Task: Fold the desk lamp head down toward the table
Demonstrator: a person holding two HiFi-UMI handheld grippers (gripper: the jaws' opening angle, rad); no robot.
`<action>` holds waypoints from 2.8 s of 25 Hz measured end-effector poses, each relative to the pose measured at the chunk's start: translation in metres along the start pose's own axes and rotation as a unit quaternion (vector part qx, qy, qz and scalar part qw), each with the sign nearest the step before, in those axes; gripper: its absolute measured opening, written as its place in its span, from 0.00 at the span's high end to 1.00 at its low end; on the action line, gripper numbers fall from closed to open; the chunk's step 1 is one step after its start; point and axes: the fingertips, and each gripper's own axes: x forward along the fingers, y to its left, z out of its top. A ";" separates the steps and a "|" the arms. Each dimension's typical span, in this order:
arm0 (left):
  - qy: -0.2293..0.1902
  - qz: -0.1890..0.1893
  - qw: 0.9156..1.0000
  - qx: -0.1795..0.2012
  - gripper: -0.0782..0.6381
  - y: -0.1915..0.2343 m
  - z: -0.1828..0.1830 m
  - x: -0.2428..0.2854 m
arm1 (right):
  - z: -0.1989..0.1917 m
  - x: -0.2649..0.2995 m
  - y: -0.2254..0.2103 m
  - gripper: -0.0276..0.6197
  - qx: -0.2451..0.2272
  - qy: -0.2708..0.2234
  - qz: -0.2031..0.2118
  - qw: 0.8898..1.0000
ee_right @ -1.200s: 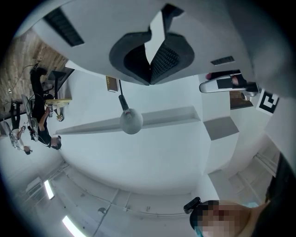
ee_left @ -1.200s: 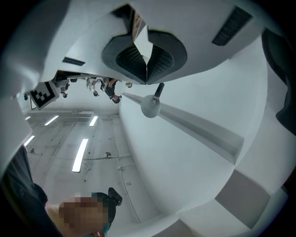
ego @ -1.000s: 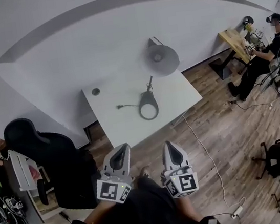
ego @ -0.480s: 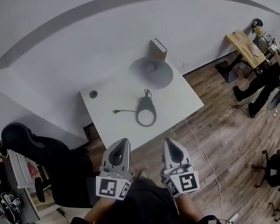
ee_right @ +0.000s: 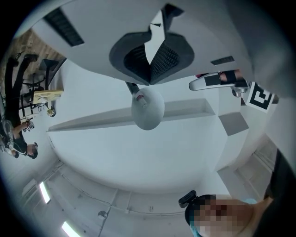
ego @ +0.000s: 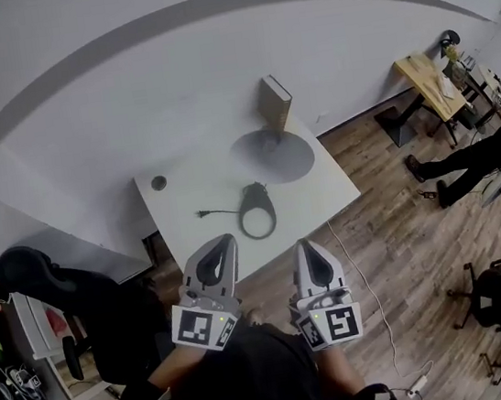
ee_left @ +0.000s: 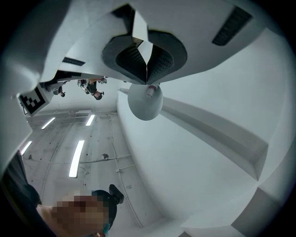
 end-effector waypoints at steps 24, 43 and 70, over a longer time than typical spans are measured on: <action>-0.013 -0.041 0.999 -0.007 0.79 0.044 0.024 0.073 | 0.032 0.065 -0.034 0.79 -0.018 -0.009 -0.046 0.999; -0.014 -0.056 0.998 0.015 0.70 0.040 0.034 0.131 | 0.051 0.114 -0.048 0.76 -0.020 -0.025 -0.016 0.999; -0.004 -0.050 0.998 0.027 0.84 0.036 0.015 0.128 | 0.033 0.113 -0.050 0.89 -0.028 -0.003 -0.004 1.000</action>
